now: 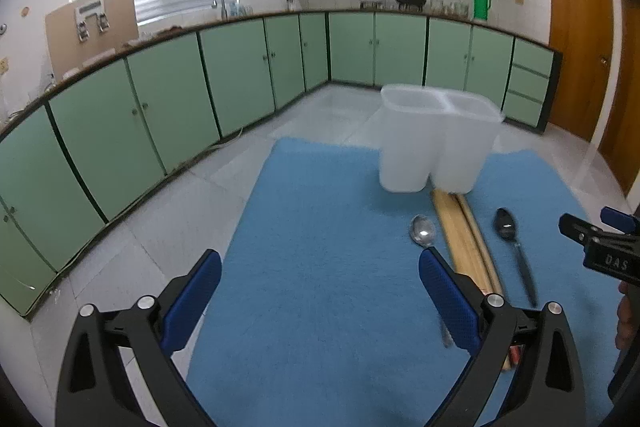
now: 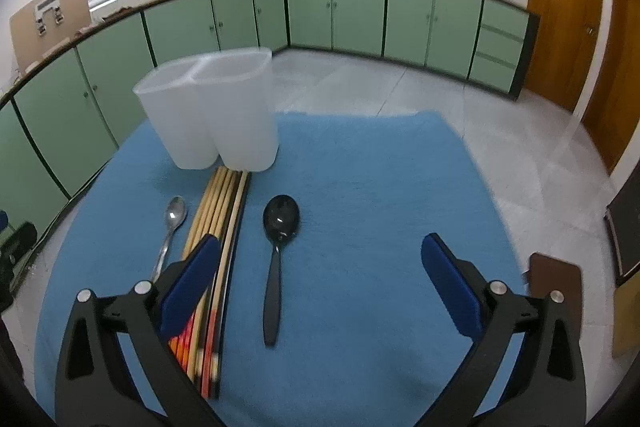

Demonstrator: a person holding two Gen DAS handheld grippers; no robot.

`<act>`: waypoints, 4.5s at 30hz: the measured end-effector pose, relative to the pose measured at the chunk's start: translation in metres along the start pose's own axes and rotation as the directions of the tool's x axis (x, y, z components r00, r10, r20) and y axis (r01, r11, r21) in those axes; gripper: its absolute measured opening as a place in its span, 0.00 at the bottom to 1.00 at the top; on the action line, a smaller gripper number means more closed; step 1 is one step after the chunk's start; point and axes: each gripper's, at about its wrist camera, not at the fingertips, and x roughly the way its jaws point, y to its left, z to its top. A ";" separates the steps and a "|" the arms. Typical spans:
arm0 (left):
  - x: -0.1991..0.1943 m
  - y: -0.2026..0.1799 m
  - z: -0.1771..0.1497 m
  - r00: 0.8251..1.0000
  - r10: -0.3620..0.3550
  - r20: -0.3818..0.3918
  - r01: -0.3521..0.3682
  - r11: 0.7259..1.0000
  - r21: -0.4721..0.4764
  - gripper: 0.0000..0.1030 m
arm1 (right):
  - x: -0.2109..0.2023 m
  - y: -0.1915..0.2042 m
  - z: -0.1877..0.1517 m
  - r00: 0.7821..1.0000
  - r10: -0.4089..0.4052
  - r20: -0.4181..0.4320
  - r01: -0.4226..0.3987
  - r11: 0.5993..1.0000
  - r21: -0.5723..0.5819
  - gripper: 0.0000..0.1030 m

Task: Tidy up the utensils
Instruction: 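Grasp the black plastic spoon with the right tool while the left tool grasps the metal spoon, then lift both spoons into the white holder and open both tools, then withdraw both open tools back toward the chopstick bundle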

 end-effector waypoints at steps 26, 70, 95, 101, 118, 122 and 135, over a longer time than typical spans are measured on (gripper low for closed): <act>0.102 -0.057 0.017 0.982 -0.134 -0.131 0.138 0.990 0.021 0.89 | 0.097 0.019 0.018 0.988 0.021 -0.152 -0.020 1.000 0.005 0.33; 0.129 -0.076 0.018 0.954 -0.275 -0.119 0.274 0.961 -0.032 0.26 | 0.074 -0.009 0.023 0.991 0.121 -0.056 -0.121 0.993 0.012 0.33; 0.002 -0.019 0.048 0.868 -0.298 0.397 0.331 0.944 -0.015 0.25 | -0.009 -0.015 0.090 0.887 0.268 0.376 -0.255 0.963 -0.084 0.33; -0.017 -0.012 0.093 0.810 -0.313 0.496 0.362 0.932 -0.002 0.25 | -0.015 -0.016 0.129 0.835 0.297 0.464 -0.292 0.953 -0.083 0.33; 0.076 -0.040 0.162 0.821 -0.333 0.464 0.372 0.928 0.007 0.25 | 0.077 -0.004 0.184 0.853 0.211 0.478 -0.230 0.973 -0.019 0.33; 0.095 -0.045 0.156 0.853 -0.340 0.396 0.368 0.930 0.007 0.26 | 0.088 -0.003 0.174 0.874 0.234 0.426 -0.252 0.968 -0.014 0.35; 0.038 -0.033 0.100 0.909 -0.267 0.319 0.285 0.959 -0.008 0.64 | 0.026 -0.030 0.120 0.921 0.222 0.319 -0.260 0.962 0.082 0.81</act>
